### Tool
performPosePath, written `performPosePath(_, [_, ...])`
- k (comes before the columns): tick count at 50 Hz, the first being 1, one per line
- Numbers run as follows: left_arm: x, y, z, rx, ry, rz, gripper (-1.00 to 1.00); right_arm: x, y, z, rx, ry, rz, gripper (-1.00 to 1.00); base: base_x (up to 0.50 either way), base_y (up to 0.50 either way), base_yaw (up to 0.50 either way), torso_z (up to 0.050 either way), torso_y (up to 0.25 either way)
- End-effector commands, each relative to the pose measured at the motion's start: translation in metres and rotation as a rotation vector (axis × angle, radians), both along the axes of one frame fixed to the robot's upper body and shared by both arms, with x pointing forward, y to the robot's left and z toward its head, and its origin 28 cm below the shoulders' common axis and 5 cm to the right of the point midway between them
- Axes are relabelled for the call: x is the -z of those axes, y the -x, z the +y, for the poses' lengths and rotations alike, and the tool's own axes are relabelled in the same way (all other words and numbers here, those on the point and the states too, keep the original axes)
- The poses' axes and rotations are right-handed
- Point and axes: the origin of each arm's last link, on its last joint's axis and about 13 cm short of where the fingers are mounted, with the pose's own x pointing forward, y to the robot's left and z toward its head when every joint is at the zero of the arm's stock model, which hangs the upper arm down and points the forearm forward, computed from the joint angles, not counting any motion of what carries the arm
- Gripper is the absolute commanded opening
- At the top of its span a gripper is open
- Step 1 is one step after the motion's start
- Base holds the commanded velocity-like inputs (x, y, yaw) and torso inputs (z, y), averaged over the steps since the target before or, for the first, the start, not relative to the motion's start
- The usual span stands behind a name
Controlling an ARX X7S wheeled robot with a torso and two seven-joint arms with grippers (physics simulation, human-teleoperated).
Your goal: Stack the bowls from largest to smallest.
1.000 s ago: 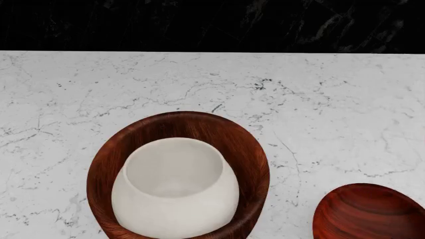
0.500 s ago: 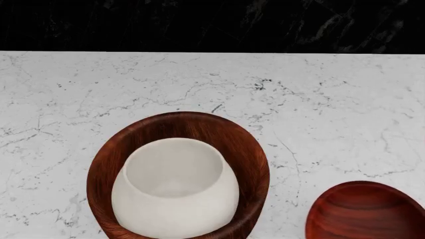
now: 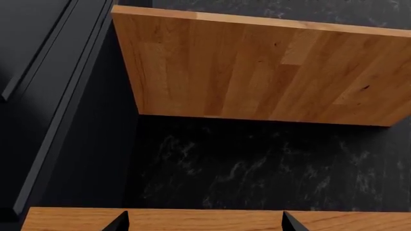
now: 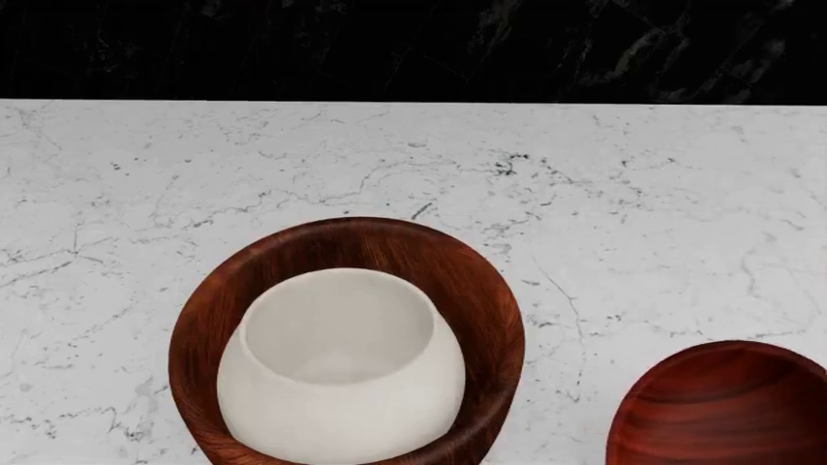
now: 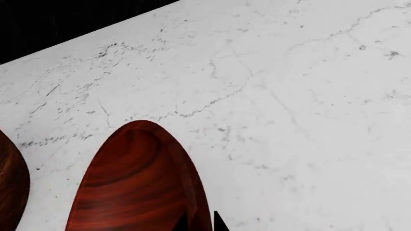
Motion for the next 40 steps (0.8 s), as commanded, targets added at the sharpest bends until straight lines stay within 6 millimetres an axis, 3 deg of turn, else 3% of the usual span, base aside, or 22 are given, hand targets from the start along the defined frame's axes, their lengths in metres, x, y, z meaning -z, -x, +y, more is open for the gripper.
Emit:
performPosePath(1, [0.0,0.002,0.0,0.017,-0.002,-0.007,1.0,-0.016,0.005,-0.004,0.038,0.004,-0.074,-1.0,0.0,0.0,0.0,0.0,0.0])
performPosePath(26, [-0.008,0.005,-0.001,0.013,-0.001,-0.01,1.0,-0.081,-0.014,0.003,0.032,-0.031,-0.265,-1.0,0.0,0.0,0.0,0.0,0.0])
performPosePath(40, [-0.006,0.004,0.001,0.009,0.004,-0.009,1.0,-0.111,-0.044,0.019,0.001,-0.146,-0.347,-1.0,0.0,0.0,0.0,0.0,0.0])
